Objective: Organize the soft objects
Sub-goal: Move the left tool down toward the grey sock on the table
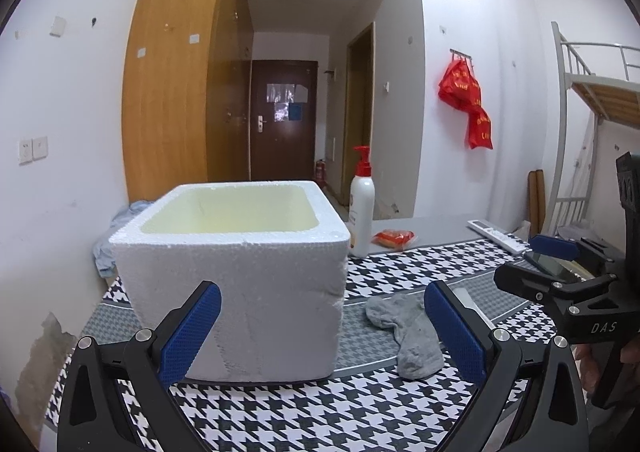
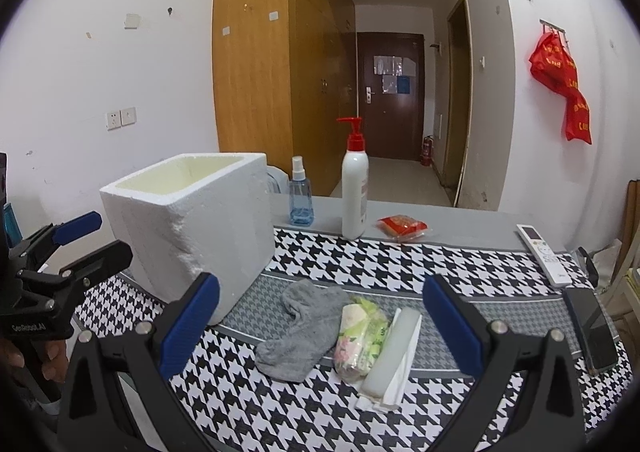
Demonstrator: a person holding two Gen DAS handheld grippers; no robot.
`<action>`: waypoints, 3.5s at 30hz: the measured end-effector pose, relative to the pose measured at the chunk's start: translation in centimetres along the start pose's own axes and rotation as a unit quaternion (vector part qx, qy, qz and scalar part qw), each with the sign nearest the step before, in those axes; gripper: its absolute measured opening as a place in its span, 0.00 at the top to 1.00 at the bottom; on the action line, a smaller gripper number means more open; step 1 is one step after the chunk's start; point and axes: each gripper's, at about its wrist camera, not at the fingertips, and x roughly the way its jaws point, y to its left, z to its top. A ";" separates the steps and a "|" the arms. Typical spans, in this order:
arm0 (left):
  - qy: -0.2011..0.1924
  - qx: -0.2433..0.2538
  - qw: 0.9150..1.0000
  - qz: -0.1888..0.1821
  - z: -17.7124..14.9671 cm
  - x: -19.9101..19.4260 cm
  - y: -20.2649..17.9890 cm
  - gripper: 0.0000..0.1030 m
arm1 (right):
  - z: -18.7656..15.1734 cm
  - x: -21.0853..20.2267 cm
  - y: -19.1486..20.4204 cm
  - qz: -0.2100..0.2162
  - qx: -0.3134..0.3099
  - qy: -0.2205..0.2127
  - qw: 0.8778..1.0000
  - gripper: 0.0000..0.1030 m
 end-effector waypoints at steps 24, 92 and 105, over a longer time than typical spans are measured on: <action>0.053 0.016 0.998 -0.041 -1.4 3.6 -3.6 0.01 | -3.1 0.6 -3.1 -0.036 0.019 0.054 0.998 0.00; 0.147 0.060 0.986 -0.054 -3.9 9.1 -8.0 0.01 | -7.1 4.9 -6.9 0.022 0.060 0.160 0.985 0.74; 0.191 0.060 0.978 -0.055 -4.5 11.3 -8.9 0.06 | -7.4 3.7 -8.3 0.022 0.083 0.152 0.985 0.74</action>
